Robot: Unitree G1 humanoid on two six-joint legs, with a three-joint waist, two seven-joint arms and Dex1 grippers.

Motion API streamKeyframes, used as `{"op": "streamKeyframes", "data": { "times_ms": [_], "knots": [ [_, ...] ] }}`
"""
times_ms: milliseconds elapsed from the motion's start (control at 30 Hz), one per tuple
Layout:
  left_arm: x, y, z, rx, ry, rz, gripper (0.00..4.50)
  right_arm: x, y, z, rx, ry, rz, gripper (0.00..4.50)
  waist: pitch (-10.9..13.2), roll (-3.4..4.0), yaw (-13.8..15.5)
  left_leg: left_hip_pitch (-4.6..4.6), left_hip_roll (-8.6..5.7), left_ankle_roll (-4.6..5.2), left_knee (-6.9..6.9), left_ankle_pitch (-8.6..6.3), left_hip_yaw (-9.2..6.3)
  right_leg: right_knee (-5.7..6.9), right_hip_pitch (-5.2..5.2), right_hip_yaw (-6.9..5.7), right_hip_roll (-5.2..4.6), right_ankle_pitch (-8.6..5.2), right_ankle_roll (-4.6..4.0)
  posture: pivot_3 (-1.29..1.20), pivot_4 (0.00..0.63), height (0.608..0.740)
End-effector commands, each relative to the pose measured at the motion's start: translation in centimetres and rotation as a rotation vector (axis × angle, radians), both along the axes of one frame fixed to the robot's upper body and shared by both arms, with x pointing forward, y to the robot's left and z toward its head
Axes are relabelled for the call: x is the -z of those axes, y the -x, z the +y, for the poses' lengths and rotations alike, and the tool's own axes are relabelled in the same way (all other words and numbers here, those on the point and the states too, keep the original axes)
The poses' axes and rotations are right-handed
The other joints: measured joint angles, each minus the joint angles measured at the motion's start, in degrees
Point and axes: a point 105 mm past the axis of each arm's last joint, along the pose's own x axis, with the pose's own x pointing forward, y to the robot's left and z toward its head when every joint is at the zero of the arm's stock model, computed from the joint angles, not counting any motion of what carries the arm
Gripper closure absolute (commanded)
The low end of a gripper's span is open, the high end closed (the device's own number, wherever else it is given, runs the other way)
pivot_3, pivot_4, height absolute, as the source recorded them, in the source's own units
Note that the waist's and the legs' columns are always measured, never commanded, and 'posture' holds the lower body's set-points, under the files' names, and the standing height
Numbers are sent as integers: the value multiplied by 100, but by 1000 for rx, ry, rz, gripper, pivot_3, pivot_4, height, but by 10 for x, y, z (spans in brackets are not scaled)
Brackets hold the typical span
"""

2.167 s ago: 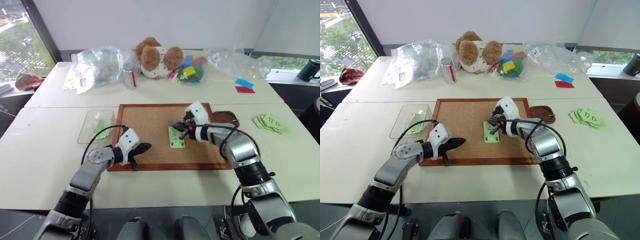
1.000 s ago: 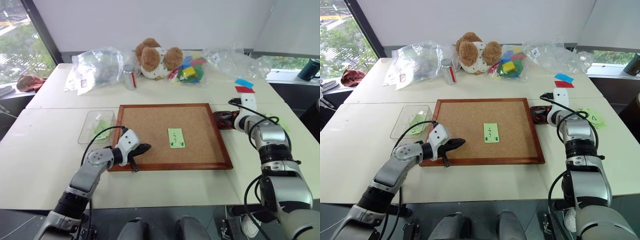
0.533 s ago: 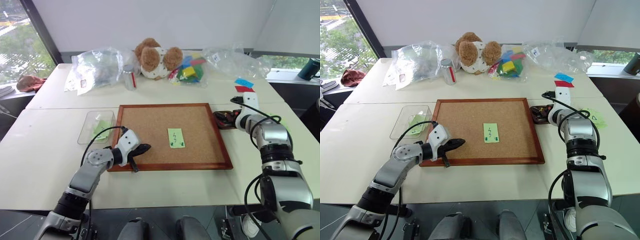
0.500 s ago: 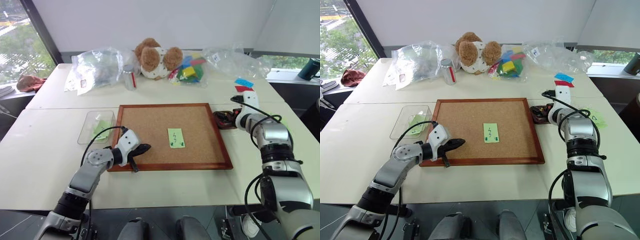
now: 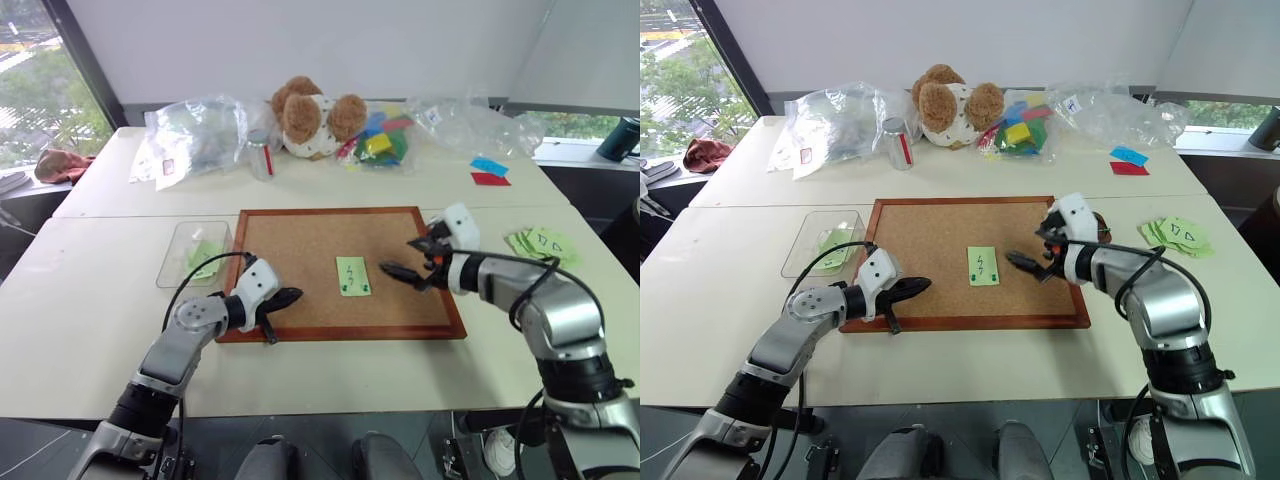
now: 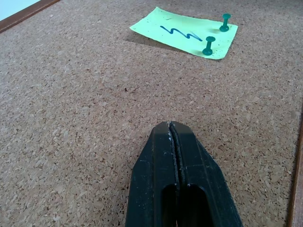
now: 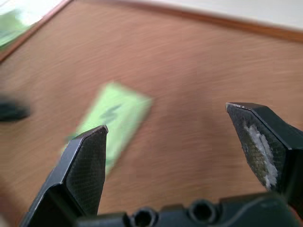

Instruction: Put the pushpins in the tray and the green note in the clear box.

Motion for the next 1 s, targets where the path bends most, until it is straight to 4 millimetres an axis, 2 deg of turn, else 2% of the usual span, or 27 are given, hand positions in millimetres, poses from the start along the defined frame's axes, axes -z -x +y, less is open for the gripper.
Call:
{"op": "streamKeyframes", "data": {
  "times_ms": [33,133,200,467,900,1000],
  "knots": [
    [25,8,5,5,-58,91,4500,3,17,23,-101,18,-22,124,0,0,0,0,0,0,-1,0,0,0,0,0,0,0,0,0,150,740],
    [25,8,4,10,-62,89,4500,13,22,31,-134,32,-13,961,0,0,-6,0,0,0,0,0,0,-1,0,0,0,0,0,0,150,740],
    [25,8,5,10,-62,89,4500,18,21,33,-134,53,-14,1895,0,0,-5,0,0,0,1,0,0,-1,0,0,0,0,0,0,150,740],
    [25,7,6,2,-63,88,4500,15,8,37,-121,39,-35,1895,0,0,-3,0,0,0,1,0,0,-2,0,-1,0,0,-1,0,150,740],
    [26,10,9,-9,-64,89,4500,24,4,37,-127,47,-3,1895,0,0,-7,0,0,0,-1,0,0,-3,-1,-2,0,0,-1,0,150,740],
    [26,10,8,-10,-63,87,4500,27,5,37,-131,58,4,2770,0,0,-8,0,0,0,-1,0,0,-4,0,-2,0,0,-1,0,150,740]
  ]
}}
